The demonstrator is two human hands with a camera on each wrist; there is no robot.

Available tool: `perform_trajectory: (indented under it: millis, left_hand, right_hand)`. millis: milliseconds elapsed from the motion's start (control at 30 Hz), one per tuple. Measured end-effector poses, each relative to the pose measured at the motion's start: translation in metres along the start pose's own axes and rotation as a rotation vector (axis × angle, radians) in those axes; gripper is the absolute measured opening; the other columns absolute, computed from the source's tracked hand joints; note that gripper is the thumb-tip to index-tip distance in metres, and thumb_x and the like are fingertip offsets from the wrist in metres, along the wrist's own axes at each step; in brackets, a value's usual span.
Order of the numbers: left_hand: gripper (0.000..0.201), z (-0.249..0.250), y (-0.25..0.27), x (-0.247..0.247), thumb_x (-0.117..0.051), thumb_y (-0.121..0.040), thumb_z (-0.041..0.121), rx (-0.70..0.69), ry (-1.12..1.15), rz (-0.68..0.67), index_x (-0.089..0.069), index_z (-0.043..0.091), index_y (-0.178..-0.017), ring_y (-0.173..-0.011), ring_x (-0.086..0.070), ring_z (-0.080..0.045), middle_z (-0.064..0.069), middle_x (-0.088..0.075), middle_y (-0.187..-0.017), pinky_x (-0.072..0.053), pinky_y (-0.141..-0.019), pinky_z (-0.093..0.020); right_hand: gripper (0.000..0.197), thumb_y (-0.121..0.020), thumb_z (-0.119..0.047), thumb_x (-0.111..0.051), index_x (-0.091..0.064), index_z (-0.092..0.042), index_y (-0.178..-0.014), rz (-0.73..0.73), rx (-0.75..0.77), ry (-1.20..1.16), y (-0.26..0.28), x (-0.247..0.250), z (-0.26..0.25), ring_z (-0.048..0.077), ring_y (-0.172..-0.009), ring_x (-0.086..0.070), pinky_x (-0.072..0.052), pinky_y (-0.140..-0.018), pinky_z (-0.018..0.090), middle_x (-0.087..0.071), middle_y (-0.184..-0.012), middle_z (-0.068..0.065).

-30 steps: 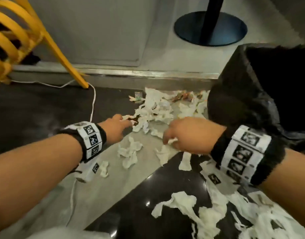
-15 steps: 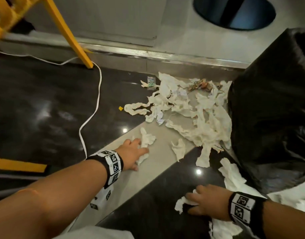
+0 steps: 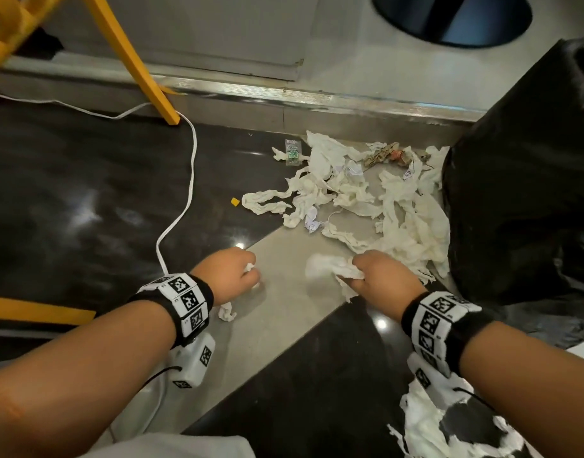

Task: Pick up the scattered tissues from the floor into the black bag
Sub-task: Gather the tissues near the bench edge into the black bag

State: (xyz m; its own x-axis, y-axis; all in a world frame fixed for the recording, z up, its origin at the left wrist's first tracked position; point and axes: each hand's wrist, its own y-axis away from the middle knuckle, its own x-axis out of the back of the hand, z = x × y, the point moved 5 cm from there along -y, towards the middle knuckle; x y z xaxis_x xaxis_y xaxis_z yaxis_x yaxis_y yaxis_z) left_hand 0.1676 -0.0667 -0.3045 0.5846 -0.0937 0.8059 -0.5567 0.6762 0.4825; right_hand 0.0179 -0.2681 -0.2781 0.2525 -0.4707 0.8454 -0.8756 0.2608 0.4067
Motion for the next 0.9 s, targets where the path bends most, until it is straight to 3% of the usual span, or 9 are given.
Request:
perform_trajectory:
  millis: [67,133,200,267,433,600,700,800,900]
  left_hand:
    - [0.039,-0.009,0.008,0.002,-0.036,-0.081,0.040,0.017,-0.090,0.004,-0.055,0.009,-0.066,-0.075,-0.049,-0.023,-0.004,-0.046,-0.080,-0.042,-0.070,-0.032]
    - [0.039,-0.022,0.016,-0.001,-0.046,-0.087,0.035,0.033,-0.152,-0.007,-0.065,0.003,-0.076,-0.085,-0.054,-0.024,-0.008,-0.051,-0.094,-0.045,-0.081,-0.032]
    - [0.026,-0.037,0.022,-0.013,-0.057,-0.086,0.027,0.038,-0.146,-0.051,-0.067,0.003,-0.089,-0.097,-0.057,-0.025,-0.006,-0.051,-0.111,-0.044,-0.089,-0.029]
    - [0.019,-0.047,0.029,-0.031,-0.060,-0.082,0.024,0.013,-0.135,-0.130,-0.066,0.010,-0.094,-0.102,-0.057,-0.024,-0.003,-0.050,-0.117,-0.044,-0.093,-0.029]
    - [0.018,-0.041,0.039,-0.060,-0.044,-0.088,0.017,-0.046,-0.164,-0.252,-0.059,0.015,-0.098,-0.102,-0.056,-0.028,-0.007,-0.054,-0.112,-0.043,-0.092,-0.033]
    - [0.026,-0.025,0.023,-0.065,-0.044,-0.079,0.021,-0.082,-0.060,-0.241,-0.034,0.027,-0.102,-0.090,-0.063,-0.025,-0.003,-0.063,-0.102,-0.051,-0.085,-0.044]
    - [0.056,-0.017,0.018,-0.072,-0.048,-0.082,0.031,-0.209,-0.217,-0.286,-0.030,0.034,-0.135,-0.100,-0.058,-0.026,-0.005,-0.051,-0.116,-0.049,-0.090,-0.039]
    - [0.046,-0.008,0.017,-0.074,-0.043,-0.088,0.047,-0.312,-0.377,-0.296,-0.037,0.033,-0.132,-0.100,-0.055,-0.030,-0.009,-0.046,-0.120,-0.050,-0.086,-0.040]
    - [0.035,-0.004,0.012,-0.077,-0.043,-0.093,0.038,-0.317,-0.485,-0.333,-0.048,0.021,-0.123,-0.102,-0.054,-0.034,-0.013,-0.047,-0.124,-0.049,-0.085,-0.042]
  right_hand:
    - [0.028,-0.086,-0.033,-0.057,-0.066,-0.007,-0.091,0.004,0.021,0.119,-0.011,0.000,0.000,0.025,-0.089,-0.052,-0.042,-0.077,0.031,-0.050,-0.093,0.007]
    - [0.024,-0.079,-0.020,-0.060,-0.069,-0.008,-0.097,-0.025,0.050,0.161,-0.017,-0.008,0.000,0.027,-0.111,-0.048,-0.042,-0.094,0.032,-0.050,-0.123,0.009]
    - [0.032,-0.079,-0.012,-0.059,-0.065,-0.012,-0.111,-0.124,0.101,0.215,-0.018,-0.029,-0.001,0.028,-0.131,-0.036,-0.035,-0.108,0.036,-0.032,-0.149,0.005]
    - [0.036,-0.084,-0.007,-0.054,-0.058,-0.014,-0.119,-0.215,0.162,0.280,-0.014,-0.051,-0.003,0.031,-0.136,-0.030,-0.031,-0.112,0.041,-0.021,-0.156,0.004]
    - [0.034,-0.087,-0.002,-0.044,-0.049,-0.009,-0.120,-0.321,0.211,0.341,0.000,-0.077,-0.008,0.032,-0.105,-0.052,-0.046,-0.088,0.041,-0.045,-0.124,0.016]
    - [0.034,-0.085,-0.008,-0.049,-0.045,-0.012,-0.118,-0.278,0.139,0.198,0.000,-0.071,0.002,0.032,-0.094,-0.056,-0.041,-0.074,0.035,-0.050,-0.110,0.013]
    - [0.029,-0.087,-0.014,-0.048,-0.048,-0.014,-0.115,-0.225,0.095,0.134,-0.003,-0.061,0.011,0.029,-0.088,-0.055,-0.042,-0.074,0.034,-0.049,-0.107,0.009]
    - [0.019,-0.088,-0.017,-0.049,-0.052,-0.012,-0.106,-0.178,0.062,0.109,-0.004,-0.052,0.019,0.022,-0.075,-0.046,-0.041,-0.070,0.032,-0.044,-0.095,0.005]
    - [0.020,-0.087,-0.024,-0.054,-0.054,-0.010,-0.102,-0.171,0.031,0.109,-0.004,-0.049,0.025,0.017,-0.074,-0.043,-0.034,-0.066,0.027,-0.039,-0.090,0.000]
